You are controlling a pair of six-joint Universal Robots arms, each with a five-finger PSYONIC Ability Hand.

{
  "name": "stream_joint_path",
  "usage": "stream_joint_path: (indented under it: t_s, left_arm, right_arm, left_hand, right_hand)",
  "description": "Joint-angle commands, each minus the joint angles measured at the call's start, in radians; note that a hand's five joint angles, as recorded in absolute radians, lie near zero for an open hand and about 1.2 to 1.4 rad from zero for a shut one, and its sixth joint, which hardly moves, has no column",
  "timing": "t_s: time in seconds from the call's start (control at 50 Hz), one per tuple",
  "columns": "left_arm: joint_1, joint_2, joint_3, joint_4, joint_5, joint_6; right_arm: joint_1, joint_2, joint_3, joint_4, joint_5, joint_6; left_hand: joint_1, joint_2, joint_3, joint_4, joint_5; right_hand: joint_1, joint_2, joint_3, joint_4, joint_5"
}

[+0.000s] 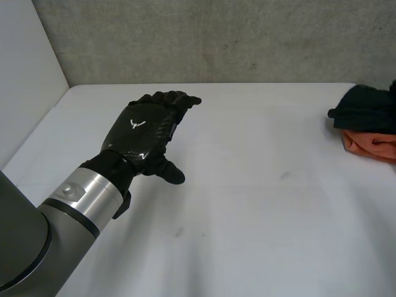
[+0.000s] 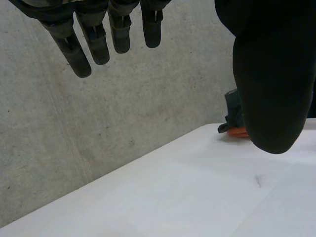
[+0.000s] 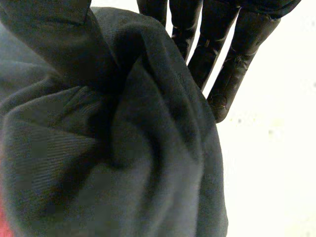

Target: Fold the laundry.

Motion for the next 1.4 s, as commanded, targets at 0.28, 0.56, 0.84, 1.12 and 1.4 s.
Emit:
stream_joint_path:
  t_s: [0.28, 0.56, 0.84, 1.12, 1.4]
  left_arm:
    - [-0.002, -0.010, -0.001, 0.000, 0.000, 0.000]
    - [-0.002, -0.010, -0.001, 0.000, 0.000, 0.000]
    - [-0.002, -0.020, -0.004, 0.000, 0.000, 0.000]
    - [-0.003, -0.017, -0.008, -0.002, 0.000, 0.000]
    - [0.002, -0.004, -0.009, -0.002, -0.002, 0.000]
  right_arm:
    - [-0.130, 0.064, -0.034, 0.064, -0.159, 0.008]
    - [-0.148, 0.027, -0.036, 0.083, -0.176, 0.091]
    - [-0.161, 0.023, -0.005, 0.087, -0.185, 0.077]
    - [-0.233, -0.173, 0.189, 0.125, -0.112, -0.044]
    - [-0.283, -0.305, 0.228, 0.123, 0.422, -0.056]
  left_hand:
    - [-0.012, -0.028, -0.033, -0.025, -0.043]
    - [-0.012, -0.028, -0.033, -0.025, -0.043]
    - [-0.012, -0.028, -0.033, -0.025, -0.043]
    - [-0.012, -0.028, -0.033, -0.025, -0.043]
    - [-0.012, -0.028, -0.033, -0.025, -0.043]
  right_hand:
    - [0.400, 0.177, 0.178, 0.165, 0.215]
    - [0.368, 0.145, 0.146, 0.133, 0.183]
    - [0.118, -0.105, -0.103, -0.116, -0.067]
    - [-0.776, -0.999, -0.998, -1.010, -0.961]
    - [-0.776, -0.999, -0.998, -1.010, -0.961]
